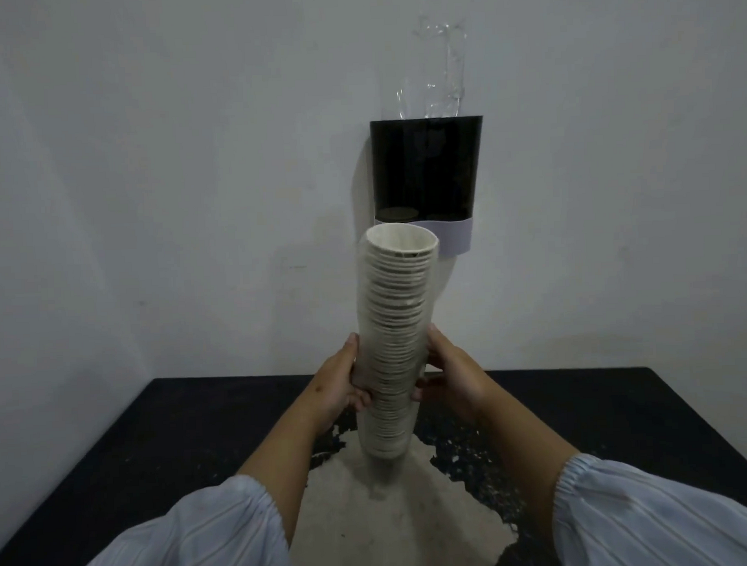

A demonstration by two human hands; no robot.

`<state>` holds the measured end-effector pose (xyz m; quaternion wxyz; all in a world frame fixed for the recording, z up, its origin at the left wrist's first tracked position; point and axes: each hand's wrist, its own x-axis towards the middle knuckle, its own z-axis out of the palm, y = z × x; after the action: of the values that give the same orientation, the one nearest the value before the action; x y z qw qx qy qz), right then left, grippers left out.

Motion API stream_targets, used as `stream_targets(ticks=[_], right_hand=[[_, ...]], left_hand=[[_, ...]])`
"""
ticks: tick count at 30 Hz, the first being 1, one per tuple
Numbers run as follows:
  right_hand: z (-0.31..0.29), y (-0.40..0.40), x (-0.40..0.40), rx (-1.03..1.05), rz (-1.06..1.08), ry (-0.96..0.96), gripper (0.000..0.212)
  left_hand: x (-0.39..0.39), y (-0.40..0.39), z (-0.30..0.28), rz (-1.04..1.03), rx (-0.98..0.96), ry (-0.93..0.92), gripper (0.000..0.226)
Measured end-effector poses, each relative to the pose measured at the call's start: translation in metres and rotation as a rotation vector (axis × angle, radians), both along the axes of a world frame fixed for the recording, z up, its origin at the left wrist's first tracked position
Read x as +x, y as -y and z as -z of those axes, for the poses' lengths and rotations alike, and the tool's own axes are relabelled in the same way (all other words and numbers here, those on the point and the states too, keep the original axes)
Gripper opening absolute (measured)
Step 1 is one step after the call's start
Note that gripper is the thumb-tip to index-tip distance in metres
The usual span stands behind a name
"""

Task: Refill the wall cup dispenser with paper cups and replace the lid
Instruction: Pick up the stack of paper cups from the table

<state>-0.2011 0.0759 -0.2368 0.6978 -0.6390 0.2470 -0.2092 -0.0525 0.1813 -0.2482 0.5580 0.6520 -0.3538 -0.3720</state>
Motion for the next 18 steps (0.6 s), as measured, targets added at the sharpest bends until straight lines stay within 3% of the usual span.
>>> stream_targets(ticks=[4,7,10,13,16,18], right_hand=[[0.002,0.004,-0.003,-0.109,0.031,-0.072,0.058],[0.001,0.004,-0.007,-0.199,0.042,-0.080,0.037],[-0.003,0.005,-0.009,-0.249,0.026,-0.041,0.019],[-0.007,0.007,-0.006,-0.339,0.028,0.045,0.045],[-0.019,0.006,0.002,-0.475,0.033,0.154,0.067],[-0.026,0.007,0.010,-0.543,0.072,0.223,0.084]], left_hand=[[-0.009,0.009,0.001,0.033,0.034,0.091,0.058],[-0.015,0.013,0.001,0.039,0.098,0.168,0.072],[-0.021,0.018,-0.003,0.027,0.017,0.200,0.058],[-0.030,0.022,-0.020,-0.024,-0.212,0.241,0.051],[-0.034,0.028,-0.042,-0.072,-0.406,0.262,0.099],[-0.034,0.032,-0.055,-0.074,-0.470,0.313,0.099]])
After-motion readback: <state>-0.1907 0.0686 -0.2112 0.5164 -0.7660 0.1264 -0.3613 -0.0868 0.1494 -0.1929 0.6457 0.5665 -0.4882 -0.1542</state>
